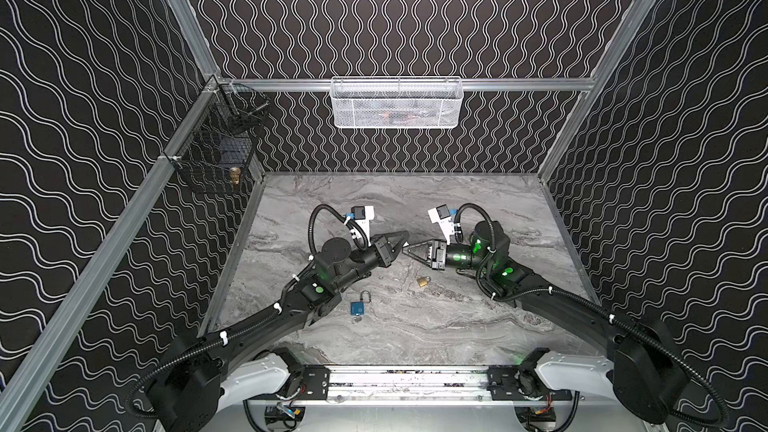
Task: Unlock with the key
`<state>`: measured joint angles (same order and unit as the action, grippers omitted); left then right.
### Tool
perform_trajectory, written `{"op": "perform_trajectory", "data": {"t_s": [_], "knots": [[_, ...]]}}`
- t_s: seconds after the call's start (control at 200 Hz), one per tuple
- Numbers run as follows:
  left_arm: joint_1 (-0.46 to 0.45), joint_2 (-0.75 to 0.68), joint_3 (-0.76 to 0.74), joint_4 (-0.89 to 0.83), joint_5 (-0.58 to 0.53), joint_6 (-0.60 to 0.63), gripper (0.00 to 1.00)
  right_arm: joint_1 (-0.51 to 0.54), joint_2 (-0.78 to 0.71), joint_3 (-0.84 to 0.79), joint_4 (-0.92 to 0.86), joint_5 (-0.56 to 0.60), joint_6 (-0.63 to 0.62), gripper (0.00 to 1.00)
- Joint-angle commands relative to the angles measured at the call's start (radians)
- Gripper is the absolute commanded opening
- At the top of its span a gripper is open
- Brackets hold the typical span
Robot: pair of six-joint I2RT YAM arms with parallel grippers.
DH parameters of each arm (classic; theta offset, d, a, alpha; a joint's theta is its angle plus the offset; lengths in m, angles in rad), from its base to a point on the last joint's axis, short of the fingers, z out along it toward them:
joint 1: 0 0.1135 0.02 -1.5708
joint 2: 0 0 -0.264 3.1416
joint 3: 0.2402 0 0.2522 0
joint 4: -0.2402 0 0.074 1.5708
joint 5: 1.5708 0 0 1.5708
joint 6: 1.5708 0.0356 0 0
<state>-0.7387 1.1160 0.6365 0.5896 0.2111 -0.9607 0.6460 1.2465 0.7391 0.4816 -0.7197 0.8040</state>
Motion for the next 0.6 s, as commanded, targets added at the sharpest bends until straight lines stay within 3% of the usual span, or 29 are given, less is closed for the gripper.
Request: {"op": "perform_trajectory", "data": {"t_s": [0.0, 0.265, 0.425, 0.591], "knots": [[0.001, -0.006, 0.005, 0.043, 0.009, 0.025, 0.0, 0.001, -0.008, -0.002, 0.054, 0.002, 0.003, 0.02], [0.0, -0.02, 0.005, 0.064, 0.047, 0.045, 0.0, 0.001, -0.035, -0.008, 0.009, 0.029, -0.032, 0.0], [0.0, -0.051, 0.016, 0.005, 0.04, 0.069, 0.3, 0.0, -0.068, -0.009, -0.087, 0.058, -0.105, 0.0], [0.0, -0.092, 0.059, -0.192, -0.007, 0.118, 0.56, 0.0, -0.13, -0.018, -0.234, 0.134, -0.212, 0.0]]}}
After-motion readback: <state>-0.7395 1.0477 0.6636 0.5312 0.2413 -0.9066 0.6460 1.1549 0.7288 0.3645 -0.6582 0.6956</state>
